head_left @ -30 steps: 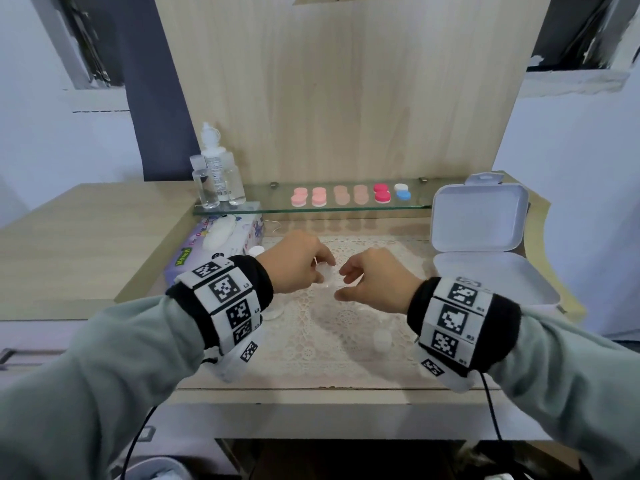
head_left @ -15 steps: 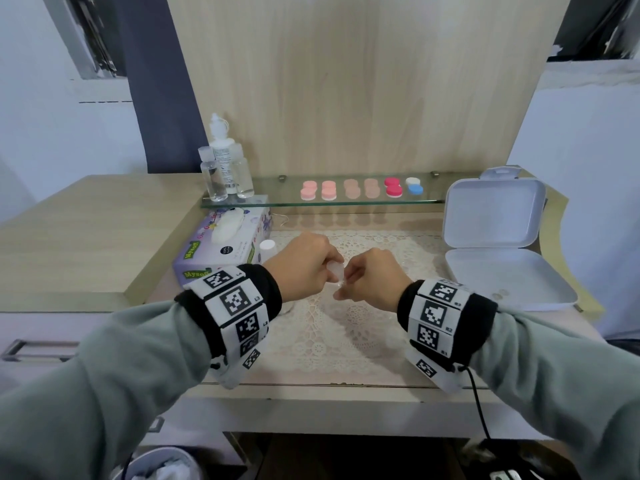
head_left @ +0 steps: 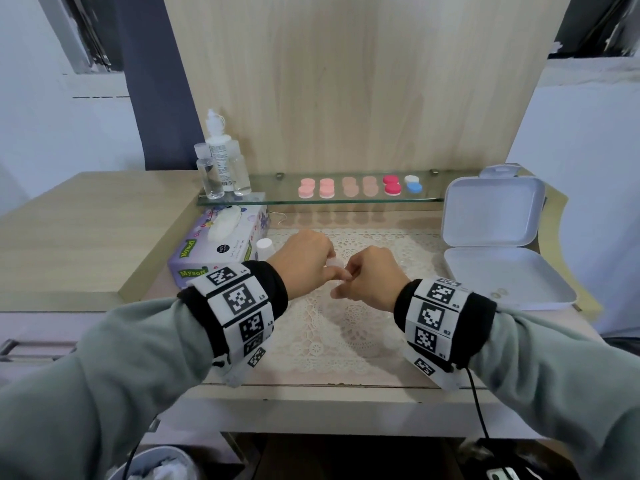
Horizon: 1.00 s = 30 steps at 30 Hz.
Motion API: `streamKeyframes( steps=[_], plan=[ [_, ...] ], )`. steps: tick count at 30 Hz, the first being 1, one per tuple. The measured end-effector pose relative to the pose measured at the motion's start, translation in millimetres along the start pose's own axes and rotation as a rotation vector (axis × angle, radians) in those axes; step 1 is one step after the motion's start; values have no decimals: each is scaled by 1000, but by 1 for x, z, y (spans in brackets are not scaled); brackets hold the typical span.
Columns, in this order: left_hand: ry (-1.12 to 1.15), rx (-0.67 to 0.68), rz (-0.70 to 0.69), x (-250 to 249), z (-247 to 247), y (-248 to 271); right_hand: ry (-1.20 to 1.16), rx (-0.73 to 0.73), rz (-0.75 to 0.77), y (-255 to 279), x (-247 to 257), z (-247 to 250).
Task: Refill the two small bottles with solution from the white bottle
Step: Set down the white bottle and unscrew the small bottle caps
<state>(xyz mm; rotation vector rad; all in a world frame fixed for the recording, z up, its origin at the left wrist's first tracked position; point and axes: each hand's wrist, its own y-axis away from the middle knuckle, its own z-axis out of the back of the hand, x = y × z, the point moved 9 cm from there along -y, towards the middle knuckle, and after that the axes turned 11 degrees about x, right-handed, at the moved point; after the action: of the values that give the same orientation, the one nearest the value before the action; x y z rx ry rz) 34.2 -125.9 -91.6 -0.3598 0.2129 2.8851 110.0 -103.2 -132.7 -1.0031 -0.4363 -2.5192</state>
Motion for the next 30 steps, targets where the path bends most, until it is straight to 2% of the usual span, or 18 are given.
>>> streamKeyframes(
  steps=[5,8,11,14,18,21,23,28,30],
  plan=[
    [119,-68,-86,-8,7,5,4,-28,-24,0,-4,7],
    [114,-41,-49,-3,4,3,2,-22,-13,0,-4,6],
    [128,-90,22,7,9,3,0,-18,0,2,-3,5],
    [177,-145,-13,6,14,5,-5,-16,2,3,-4,7],
    [199,-54,-144,-10,4,4,-11,-13,-1,3,-5,7],
    [117,-80,-73,-4,3,2,0,-17,-1,4,-5,5],
    [145,-102,-44,0,7,3,2,-20,-2,5,-6,6],
    [166,-60,-200,-13,7,10,-23,-22,-2,5,-7,7],
    [140,-46,-181,-10,5,9,-24,-16,0,5,-6,6]
  ],
)
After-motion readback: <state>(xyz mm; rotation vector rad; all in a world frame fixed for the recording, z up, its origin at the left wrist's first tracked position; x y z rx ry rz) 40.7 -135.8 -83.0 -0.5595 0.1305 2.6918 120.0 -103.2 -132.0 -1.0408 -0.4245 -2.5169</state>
